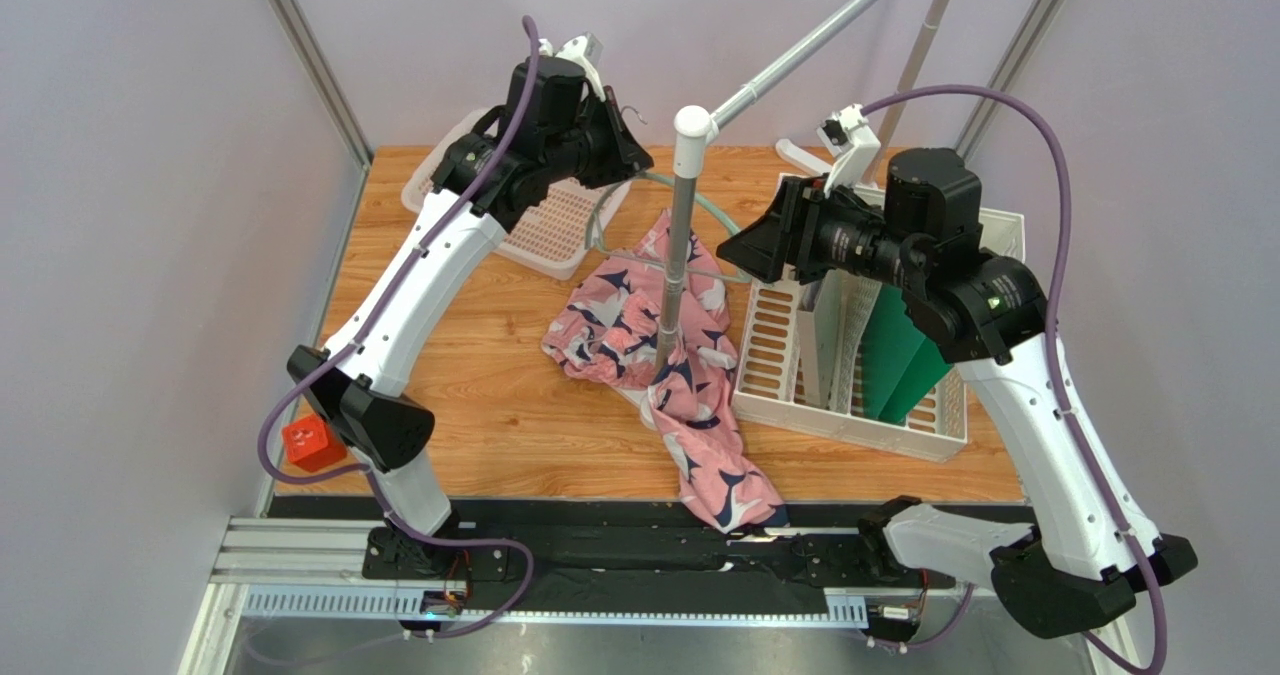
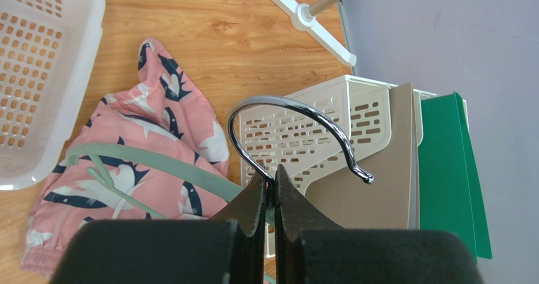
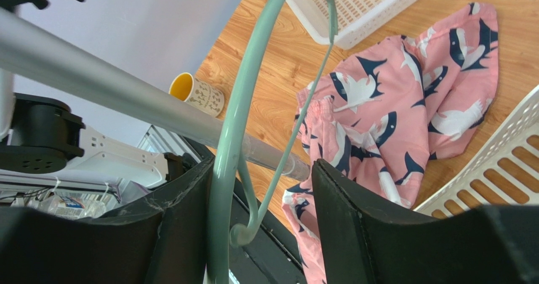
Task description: Remove the shorts from the hanger
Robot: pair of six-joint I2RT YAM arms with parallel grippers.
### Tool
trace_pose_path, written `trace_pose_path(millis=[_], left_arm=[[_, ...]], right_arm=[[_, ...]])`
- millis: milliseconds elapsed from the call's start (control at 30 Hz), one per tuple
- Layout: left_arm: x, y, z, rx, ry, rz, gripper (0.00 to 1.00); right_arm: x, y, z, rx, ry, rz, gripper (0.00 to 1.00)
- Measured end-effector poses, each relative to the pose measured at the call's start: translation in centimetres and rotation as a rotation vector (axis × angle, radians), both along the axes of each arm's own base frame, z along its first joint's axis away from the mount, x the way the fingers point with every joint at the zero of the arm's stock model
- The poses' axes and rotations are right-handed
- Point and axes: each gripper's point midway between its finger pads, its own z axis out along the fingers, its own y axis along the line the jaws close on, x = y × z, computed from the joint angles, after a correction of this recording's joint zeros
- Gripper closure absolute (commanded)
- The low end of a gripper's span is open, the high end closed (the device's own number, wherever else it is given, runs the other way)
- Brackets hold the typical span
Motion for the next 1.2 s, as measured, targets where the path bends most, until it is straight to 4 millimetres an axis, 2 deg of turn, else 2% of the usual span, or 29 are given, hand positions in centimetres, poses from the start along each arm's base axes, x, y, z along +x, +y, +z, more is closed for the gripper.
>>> trace_pose_path(millis=[67,133,200,233,267,333,367,500,567,600,700,733,933,1067,1133,1200], left_arm=[[-0.3,-0.3,-0.2,0.001,0.011,-0.003,1.00],[-0.5,-0.5,-0.5,0.004,0.022,-0.004,1.00],[-0.7,-0.6,-0.6,0.006,0.026,-0.006,1.00],[-0.8,-0.7,-0.6,0.005,0.029,-0.004,1.00],[-0.8,-0.7,-0.6,0.004,0.030,-0.002,1.00],[-0.8,-0.6,-0.6,0.004,0.033,0.001,1.00],[-0.7,-0.6,-0.6,0.003,0.032,0.002,1.00],[-0.9,-0.7,-1.2,-0.001,0.048,-0.007,0.82],[-0.9,-0.7,-1.3,-0.025,0.061,-0.020,0.71],[-1.0,-0.8,-1.3,-0.035,0.066,-0.027,0.57],[-1.9,-0.5,-0.7,-0.084,0.085,-0.055,0.42],[-2.2,-0.3,-0.5,-0.092,0.081,-0.063,0.34],[-6.2,3.0,2.9,-0.163,0.007,-0.097,0.30],[-10.0,6.1,5.8,-0.185,-0.086,-0.109,0.31],[-12.2,7.3,6.4,-0.189,-0.124,-0.116,0.31],[-14.4,8.3,5.8,-0.189,-0.124,-0.123,0.31]], right_arm=[[0.2,0.1,-1.0,-0.010,0.020,-0.007,0.48],[0.4,0.0,-1.6,-0.021,0.032,-0.018,0.50],[0.7,-0.2,-1.8,-0.029,0.036,-0.039,0.58],[0.8,-0.3,-1.9,-0.032,0.034,-0.048,0.65],[0.9,-0.3,-1.9,-0.034,0.032,-0.052,0.81],[0.9,-0.4,-1.9,-0.037,0.032,-0.056,0.99],[1.0,-0.4,-2.0,-0.039,0.032,-0.060,1.00],[0.9,-0.4,-2.0,-0.040,0.035,-0.060,1.00],[0.9,-0.5,-2.0,-0.041,0.041,-0.066,1.00],[0.9,-0.5,-2.1,-0.040,0.044,-0.069,1.00],[1.1,-0.8,-2.3,-0.045,0.049,-0.098,1.00],[1.2,-1.0,-2.4,-0.047,0.051,-0.112,1.00],[2.0,-2.1,-2.2,-0.041,0.053,-0.204,1.00],[2.7,-2.8,-2.1,-0.037,0.060,-0.271,1.00],[3.2,-3.3,-1.9,-0.032,0.060,-0.303,1.00],[3.8,-3.7,-1.2,-0.019,0.054,-0.335,1.00]])
